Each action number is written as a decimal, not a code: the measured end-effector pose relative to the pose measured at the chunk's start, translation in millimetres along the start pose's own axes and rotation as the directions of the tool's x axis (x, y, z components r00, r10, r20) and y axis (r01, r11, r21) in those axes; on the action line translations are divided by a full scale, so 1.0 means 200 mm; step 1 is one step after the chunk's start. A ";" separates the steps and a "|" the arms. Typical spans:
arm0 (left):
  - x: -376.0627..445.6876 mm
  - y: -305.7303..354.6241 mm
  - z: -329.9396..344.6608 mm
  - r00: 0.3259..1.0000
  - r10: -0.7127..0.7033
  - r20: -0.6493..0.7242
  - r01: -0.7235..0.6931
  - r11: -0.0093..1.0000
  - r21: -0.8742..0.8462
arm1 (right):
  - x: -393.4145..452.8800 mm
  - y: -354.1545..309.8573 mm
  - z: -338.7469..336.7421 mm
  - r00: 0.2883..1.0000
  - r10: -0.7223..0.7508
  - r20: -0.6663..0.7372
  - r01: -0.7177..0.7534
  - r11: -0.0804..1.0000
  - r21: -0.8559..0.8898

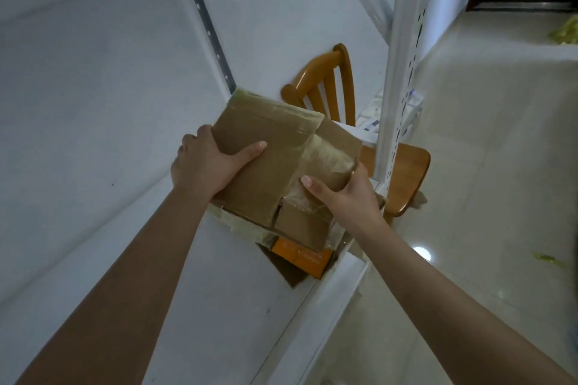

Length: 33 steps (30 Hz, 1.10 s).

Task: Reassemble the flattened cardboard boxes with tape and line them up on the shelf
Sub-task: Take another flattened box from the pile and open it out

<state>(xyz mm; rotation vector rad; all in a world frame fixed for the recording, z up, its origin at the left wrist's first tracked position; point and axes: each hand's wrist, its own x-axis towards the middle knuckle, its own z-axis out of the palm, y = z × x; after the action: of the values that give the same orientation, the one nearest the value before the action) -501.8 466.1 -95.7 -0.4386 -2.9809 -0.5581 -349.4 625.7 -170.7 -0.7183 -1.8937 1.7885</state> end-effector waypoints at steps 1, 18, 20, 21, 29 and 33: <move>-0.05 -0.01 -0.02 1.000 -0.028 -0.012 0.028 0.999 -0.030 | -0.02 -0.03 -0.01 1.000 -0.012 0.012 0.012 1.000 0.016; -1.44 -0.52 -0.13 0.879 -0.447 -0.164 0.339 0.830 -0.442 | -0.83 -0.07 0.07 0.839 -0.017 0.545 0.055 0.997 -0.052; -1.58 -0.62 -0.19 0.871 -0.457 -0.179 0.337 0.822 -0.459 | -0.95 -0.08 0.17 0.831 -0.027 0.555 0.082 0.994 -0.074; -1.65 -0.68 -0.22 0.866 -0.464 -0.188 0.337 0.818 -0.467 | -1.01 -0.08 0.22 0.829 -0.040 0.557 0.098 0.992 -0.075; -2.23 -1.30 -0.54 0.827 -0.522 -0.210 0.322 0.745 -0.585 | -1.64 -0.14 0.71 0.768 -0.114 0.630 0.173 0.984 -0.033; -2.56 -1.65 -0.77 0.751 -0.644 -0.149 0.307 0.539 -0.785 | -2.04 -0.18 0.99 0.667 -0.128 0.734 0.183 0.983 0.005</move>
<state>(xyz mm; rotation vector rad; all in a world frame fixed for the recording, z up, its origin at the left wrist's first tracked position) -104.2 -19.5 -131.1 0.5043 -2.2790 -1.6683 -162.3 212.7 -134.2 0.2296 -2.4161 2.0813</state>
